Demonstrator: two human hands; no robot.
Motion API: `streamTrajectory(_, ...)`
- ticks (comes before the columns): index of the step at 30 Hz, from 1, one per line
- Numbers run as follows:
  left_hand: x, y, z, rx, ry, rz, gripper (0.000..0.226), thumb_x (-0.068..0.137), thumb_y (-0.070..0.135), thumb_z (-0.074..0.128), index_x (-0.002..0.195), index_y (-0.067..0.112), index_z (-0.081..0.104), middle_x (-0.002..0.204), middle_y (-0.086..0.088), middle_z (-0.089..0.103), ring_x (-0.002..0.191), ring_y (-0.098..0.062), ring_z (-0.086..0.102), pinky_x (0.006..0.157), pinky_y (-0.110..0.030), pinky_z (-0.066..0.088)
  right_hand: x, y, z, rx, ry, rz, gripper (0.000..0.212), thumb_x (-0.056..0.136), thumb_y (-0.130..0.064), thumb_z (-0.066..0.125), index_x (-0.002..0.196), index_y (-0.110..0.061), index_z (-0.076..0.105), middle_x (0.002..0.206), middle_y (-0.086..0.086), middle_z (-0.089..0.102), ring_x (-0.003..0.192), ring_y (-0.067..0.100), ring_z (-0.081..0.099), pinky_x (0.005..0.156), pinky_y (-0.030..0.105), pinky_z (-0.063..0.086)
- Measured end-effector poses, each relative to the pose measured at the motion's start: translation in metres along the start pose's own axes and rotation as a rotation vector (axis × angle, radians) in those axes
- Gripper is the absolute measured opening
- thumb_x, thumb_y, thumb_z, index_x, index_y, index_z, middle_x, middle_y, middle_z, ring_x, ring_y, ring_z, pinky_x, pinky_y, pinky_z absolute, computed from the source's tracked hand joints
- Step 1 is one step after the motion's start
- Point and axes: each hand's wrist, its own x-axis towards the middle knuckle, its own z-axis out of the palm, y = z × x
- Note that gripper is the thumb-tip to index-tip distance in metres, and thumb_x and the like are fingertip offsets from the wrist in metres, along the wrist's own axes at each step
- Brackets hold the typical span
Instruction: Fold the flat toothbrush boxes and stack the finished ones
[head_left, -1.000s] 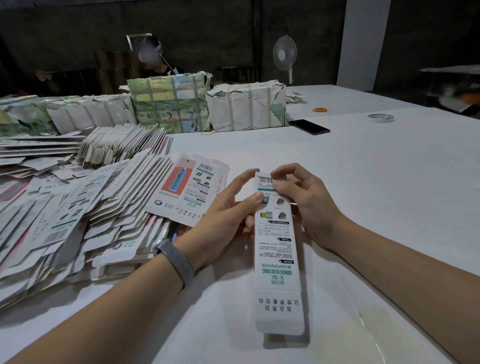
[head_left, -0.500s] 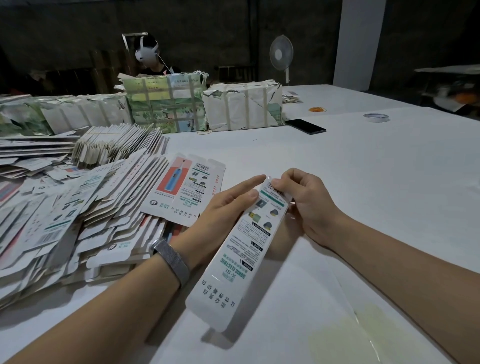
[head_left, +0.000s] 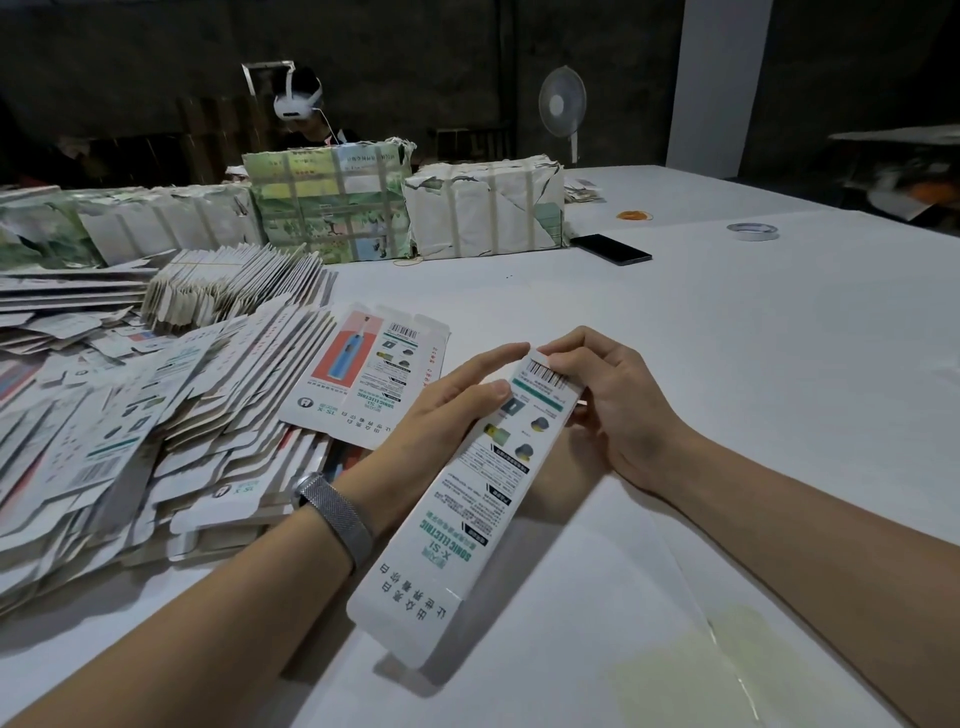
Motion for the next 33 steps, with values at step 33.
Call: streamTrajectory(33, -0.0026, 0.0038, 0.0011, 0.098, 0.029, -0.016, 0.036, 0.104, 0.007, 0.041, 0.131, 0.025, 0.057, 0.102, -0.007, 0.078, 0.084, -0.013, 0.073, 0.064, -0.021, 0.055, 0.0038, 0.0049, 0.0010, -0.065, -0.002, -0.011, 0.035, 0.096, -0.014, 0.050, 0.072, -0.029, 0.072, 0.061, -0.003, 0.062, 0.054, 0.008, 0.053, 0.044, 0.018, 0.037)
